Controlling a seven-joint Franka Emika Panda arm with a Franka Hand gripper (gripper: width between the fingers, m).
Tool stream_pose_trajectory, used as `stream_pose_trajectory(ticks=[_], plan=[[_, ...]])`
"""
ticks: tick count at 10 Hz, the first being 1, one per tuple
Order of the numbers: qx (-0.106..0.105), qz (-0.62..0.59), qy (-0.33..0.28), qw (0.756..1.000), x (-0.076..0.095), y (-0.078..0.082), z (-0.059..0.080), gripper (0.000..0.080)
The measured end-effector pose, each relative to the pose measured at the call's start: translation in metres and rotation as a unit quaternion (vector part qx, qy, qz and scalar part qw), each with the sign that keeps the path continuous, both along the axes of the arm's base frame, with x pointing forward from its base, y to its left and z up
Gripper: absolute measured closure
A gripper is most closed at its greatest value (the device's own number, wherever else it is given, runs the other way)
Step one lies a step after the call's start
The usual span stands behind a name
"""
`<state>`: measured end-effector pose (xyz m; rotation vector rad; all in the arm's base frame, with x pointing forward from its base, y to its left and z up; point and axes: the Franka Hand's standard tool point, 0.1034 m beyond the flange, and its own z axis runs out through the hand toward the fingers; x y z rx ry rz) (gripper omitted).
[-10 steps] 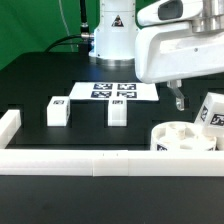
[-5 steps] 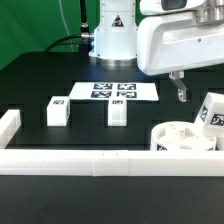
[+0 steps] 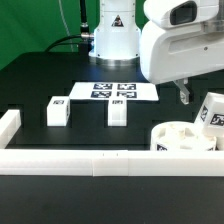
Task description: Assemble stool
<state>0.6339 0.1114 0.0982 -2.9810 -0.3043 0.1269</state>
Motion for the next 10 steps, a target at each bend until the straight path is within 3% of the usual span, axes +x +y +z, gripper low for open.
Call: stream_pose_trajectory(ticks=[5,9,10], plan=[[-0.016,-0.032,-0.020,0.999,0.003,0.008,-0.009,0.0151],[-0.017,-0.036,-0.021,0.999,0.004,0.008,-0.010,0.0151],[-0.026,-0.048,-0.033,0.998,0.006,0.006,-0.011,0.0151]])
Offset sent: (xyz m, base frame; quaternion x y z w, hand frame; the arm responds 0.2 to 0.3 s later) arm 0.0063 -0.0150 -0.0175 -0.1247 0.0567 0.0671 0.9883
